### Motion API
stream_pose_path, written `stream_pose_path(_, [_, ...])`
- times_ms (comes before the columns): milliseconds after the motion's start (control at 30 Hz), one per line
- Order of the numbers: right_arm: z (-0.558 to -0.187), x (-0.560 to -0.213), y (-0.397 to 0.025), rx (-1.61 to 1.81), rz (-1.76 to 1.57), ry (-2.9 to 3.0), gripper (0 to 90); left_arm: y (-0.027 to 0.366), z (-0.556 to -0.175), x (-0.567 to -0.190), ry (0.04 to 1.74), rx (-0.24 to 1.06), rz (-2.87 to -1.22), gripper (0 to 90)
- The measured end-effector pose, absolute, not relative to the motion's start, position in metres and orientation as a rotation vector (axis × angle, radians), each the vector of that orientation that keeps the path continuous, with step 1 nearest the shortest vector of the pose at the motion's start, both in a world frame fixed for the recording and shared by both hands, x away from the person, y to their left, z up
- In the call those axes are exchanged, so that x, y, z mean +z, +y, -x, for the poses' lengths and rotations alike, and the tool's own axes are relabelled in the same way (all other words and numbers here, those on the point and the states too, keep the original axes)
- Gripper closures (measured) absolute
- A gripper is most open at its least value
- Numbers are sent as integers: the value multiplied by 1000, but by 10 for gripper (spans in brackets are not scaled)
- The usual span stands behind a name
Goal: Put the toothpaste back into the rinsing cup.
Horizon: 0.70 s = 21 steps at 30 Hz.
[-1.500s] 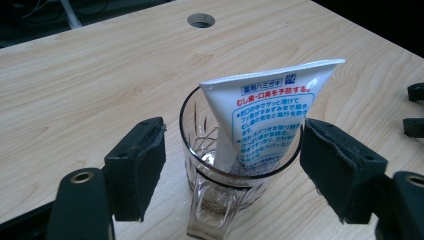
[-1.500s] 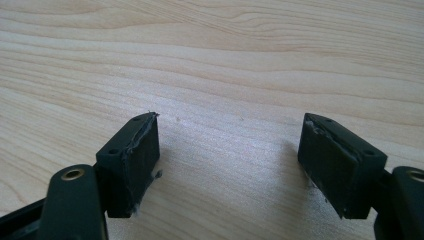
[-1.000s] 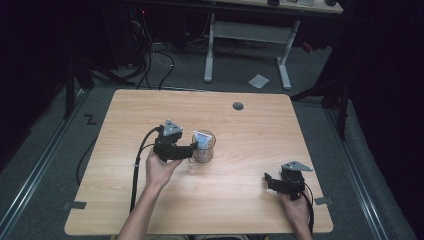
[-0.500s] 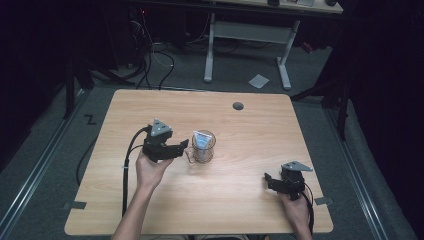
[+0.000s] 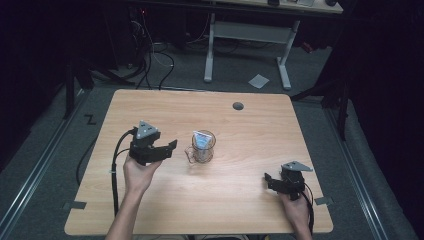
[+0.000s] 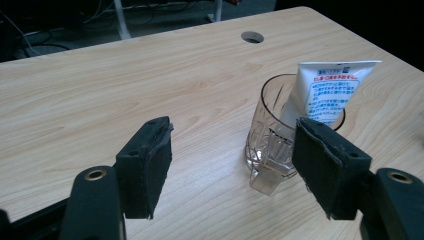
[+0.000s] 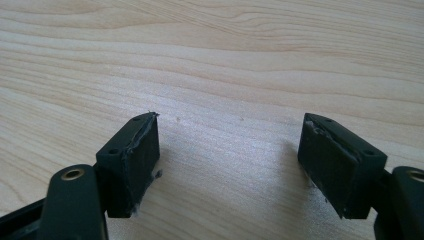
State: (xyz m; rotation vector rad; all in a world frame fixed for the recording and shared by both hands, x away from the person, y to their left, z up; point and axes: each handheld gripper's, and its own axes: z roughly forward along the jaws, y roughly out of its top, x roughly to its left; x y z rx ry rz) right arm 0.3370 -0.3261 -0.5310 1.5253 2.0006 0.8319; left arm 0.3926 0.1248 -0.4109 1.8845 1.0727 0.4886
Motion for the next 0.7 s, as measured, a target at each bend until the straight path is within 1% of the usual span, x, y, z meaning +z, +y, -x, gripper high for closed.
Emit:
stream_pose_path(167, [-337,-531,-326,832,-1526,2000,246,132,-388,-408,1078,535,-1885,323])
stream_pose_path(567, [-337,-531,-326,831,-1526,2000,246,149,-384,-413,1128,544,-1847,314])
stream_pose_path(700, [-337,-531,-326,831,-1526,2000,246,156,-382,-415,1138,565,-1836,312])
